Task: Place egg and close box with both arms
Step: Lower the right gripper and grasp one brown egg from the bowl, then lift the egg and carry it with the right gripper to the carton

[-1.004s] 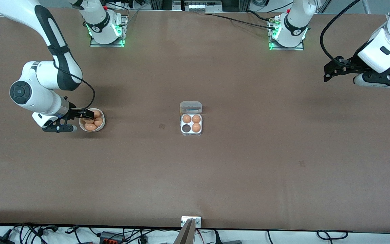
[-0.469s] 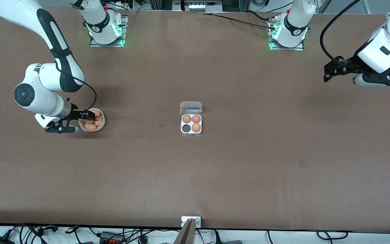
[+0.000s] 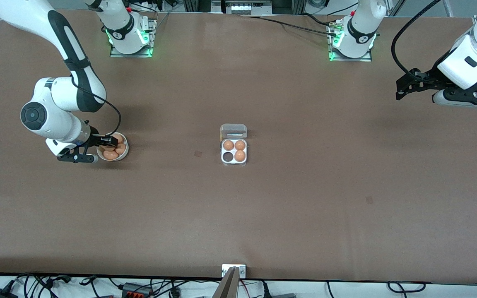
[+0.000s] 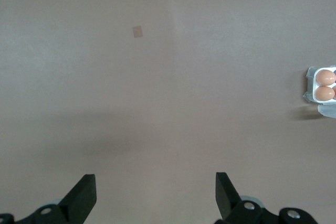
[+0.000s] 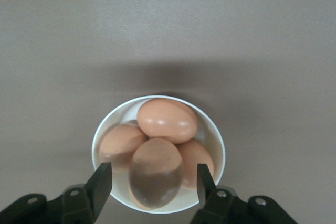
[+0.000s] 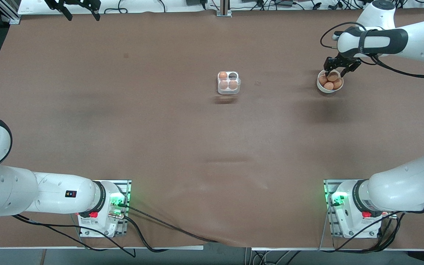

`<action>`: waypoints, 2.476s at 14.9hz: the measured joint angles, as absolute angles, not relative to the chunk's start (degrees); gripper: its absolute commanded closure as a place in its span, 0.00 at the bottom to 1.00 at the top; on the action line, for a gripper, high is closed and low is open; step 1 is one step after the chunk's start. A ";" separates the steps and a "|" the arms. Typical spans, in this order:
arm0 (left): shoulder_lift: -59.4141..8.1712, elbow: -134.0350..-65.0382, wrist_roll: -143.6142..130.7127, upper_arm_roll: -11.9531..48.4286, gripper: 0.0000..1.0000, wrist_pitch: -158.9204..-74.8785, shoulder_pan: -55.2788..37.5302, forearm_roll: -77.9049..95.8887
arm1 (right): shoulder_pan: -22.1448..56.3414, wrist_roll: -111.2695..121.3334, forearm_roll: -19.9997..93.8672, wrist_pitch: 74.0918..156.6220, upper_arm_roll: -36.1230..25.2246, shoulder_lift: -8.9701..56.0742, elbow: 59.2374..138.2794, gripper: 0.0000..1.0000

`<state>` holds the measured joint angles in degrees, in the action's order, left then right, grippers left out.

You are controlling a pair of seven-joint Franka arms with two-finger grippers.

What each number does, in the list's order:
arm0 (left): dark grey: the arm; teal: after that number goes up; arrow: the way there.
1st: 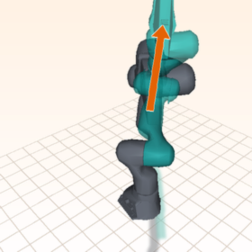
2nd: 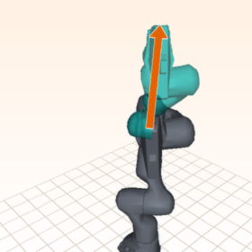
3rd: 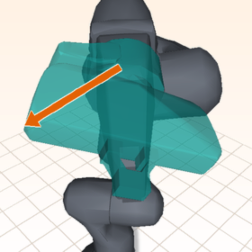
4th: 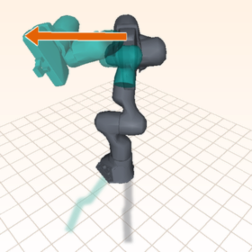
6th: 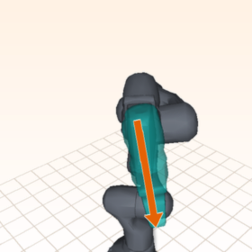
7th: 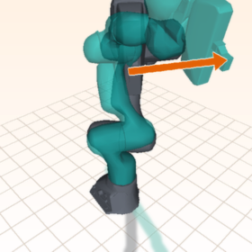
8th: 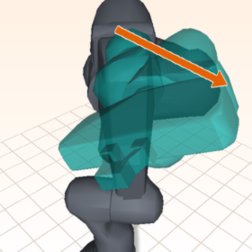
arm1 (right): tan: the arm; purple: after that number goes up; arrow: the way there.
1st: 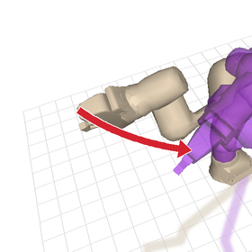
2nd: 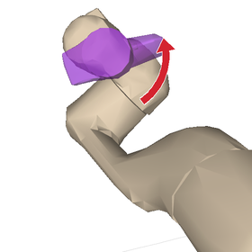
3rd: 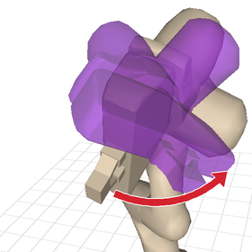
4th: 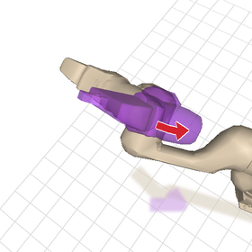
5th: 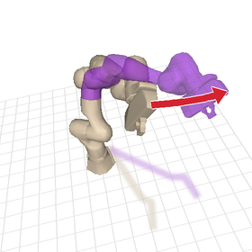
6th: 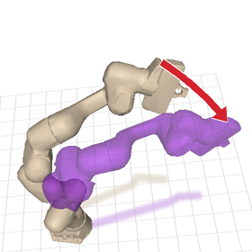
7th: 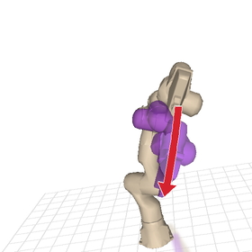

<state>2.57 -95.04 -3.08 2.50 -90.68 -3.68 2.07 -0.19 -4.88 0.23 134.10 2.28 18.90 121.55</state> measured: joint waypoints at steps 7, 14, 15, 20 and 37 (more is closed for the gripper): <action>2.57 -95.04 -3.08 2.50 0.00 -90.68 -3.68 2.07 | 0.09 -5.19 0.18 135.34 2.19 19.82 121.55 0.41; 2.57 -95.04 -3.08 2.50 0.00 -90.68 -3.68 2.07 | 0.02 -5.31 0.16 135.45 2.10 19.89 121.54 0.58; 2.57 -95.04 -3.08 2.50 0.00 -90.68 -3.68 2.07 | 0.02 -5.33 0.16 135.45 2.10 19.88 121.53 0.59; 2.57 -95.04 -3.08 2.50 0.00 -90.68 -3.68 2.07 | 0.09 -5.34 0.16 135.45 2.15 19.88 120.60 0.66; 2.57 -95.02 -3.08 2.51 0.00 -90.68 -3.68 2.07 | 23.48 -13.74 -2.83 110.59 2.95 27.71 89.22 0.76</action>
